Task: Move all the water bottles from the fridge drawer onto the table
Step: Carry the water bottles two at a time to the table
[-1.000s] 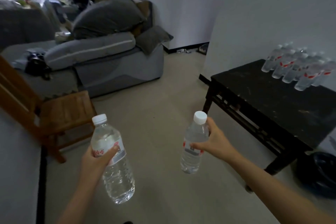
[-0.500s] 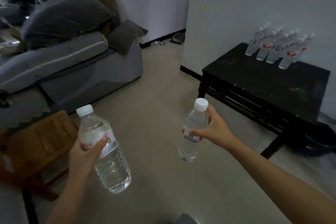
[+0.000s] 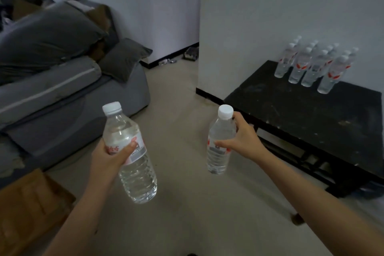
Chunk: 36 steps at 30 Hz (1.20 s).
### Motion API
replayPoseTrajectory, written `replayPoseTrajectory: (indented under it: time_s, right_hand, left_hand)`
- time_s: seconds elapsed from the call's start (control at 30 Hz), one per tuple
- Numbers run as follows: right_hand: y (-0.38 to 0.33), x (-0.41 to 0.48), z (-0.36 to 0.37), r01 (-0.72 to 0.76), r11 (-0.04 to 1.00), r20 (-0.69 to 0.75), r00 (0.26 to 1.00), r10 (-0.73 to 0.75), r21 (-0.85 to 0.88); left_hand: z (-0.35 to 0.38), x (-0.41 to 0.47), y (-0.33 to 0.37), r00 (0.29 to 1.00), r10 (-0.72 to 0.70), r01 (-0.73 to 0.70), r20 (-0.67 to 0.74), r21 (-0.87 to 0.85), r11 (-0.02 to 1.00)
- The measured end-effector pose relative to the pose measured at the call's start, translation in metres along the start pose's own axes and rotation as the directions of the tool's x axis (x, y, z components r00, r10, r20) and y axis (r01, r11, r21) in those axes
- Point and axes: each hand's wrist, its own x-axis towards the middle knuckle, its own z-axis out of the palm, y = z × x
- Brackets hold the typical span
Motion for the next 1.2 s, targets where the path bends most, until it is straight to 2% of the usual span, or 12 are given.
replayPoseTrajectory:
  time_s: [0.37, 0.5, 0.6, 0.77, 0.9, 1.07, 1.2]
  right_hand:
    - [0.019, 0.114, 0.003, -0.091, 0.996, 0.005, 0.996, 0.091, 0.019]
    - [0.025, 0.166, 0.012, -0.124, 0.992, 0.001, 0.992, 0.124, 0.000]
    - [0.024, 0.223, 0.024, -0.128, 0.992, -0.061, 0.990, 0.128, 0.007]
    - [0.020, 0.312, 0.031, -0.155, 0.988, -0.177, 0.972, 0.155, 0.013]
    - [0.021, 0.365, 0.030, -0.194, 0.981, -0.248, 0.950, 0.188, -0.002]
    - [0.047, 0.412, 0.016, -0.309, 0.951, -0.271, 0.916, 0.295, -0.007]
    - [0.085, 0.450, -0.010, -0.376, 0.925, -0.291, 0.893, 0.343, -0.062]
  left_hand:
    - [0.054, 0.117, -0.022, 0.999, -0.004, 0.004, 0.034, 0.008, 1.000]
    - [0.065, 0.177, -0.040, 0.998, -0.014, 0.014, 0.055, -0.007, 1.000]
    - [0.077, 0.251, -0.044, 0.997, 0.015, -0.016, 0.078, 0.019, 1.000]
    - [0.107, 0.369, -0.039, 0.976, 0.084, -0.094, 0.200, 0.041, 0.995]
    - [0.141, 0.450, -0.035, 0.952, 0.091, -0.102, 0.293, 0.023, 0.995]
    - [0.211, 0.511, -0.047, 0.902, 0.032, -0.054, 0.431, 0.038, 0.998]
    - [0.280, 0.549, -0.056, 0.828, -0.048, 0.028, 0.559, 0.045, 0.999]
